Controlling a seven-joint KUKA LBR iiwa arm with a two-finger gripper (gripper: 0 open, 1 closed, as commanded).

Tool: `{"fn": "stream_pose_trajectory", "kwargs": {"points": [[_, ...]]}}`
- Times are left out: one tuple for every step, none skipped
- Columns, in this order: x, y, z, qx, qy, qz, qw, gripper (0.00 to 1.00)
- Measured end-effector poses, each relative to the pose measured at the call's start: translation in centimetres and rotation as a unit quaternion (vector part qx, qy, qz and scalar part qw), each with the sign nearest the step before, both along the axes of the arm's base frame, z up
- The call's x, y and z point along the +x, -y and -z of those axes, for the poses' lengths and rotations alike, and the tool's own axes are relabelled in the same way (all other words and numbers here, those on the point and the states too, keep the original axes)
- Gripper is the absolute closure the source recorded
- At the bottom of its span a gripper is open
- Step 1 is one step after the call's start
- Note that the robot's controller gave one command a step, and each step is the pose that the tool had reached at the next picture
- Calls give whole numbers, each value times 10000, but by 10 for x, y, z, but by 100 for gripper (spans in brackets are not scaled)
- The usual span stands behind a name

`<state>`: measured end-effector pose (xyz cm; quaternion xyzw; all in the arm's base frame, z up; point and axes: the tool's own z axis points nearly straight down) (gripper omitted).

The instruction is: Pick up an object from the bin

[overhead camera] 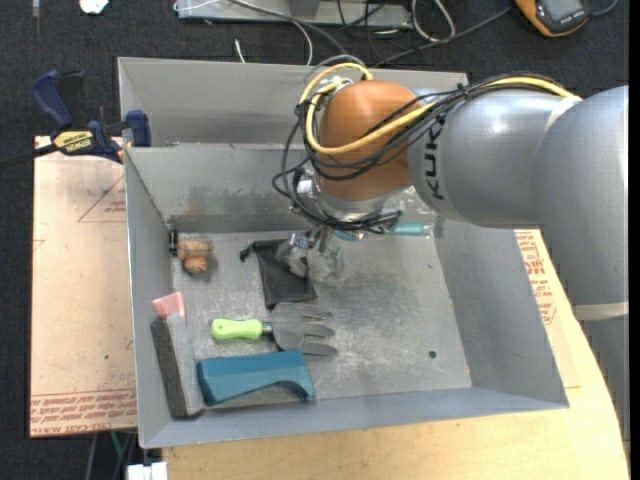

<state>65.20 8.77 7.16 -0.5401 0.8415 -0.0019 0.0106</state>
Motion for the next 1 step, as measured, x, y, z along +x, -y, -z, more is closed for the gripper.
{"fn": "stream_pose_trajectory", "kwargs": {"points": [[-3, 0, -35, -2, -48, 3, 10000, 100]]}}
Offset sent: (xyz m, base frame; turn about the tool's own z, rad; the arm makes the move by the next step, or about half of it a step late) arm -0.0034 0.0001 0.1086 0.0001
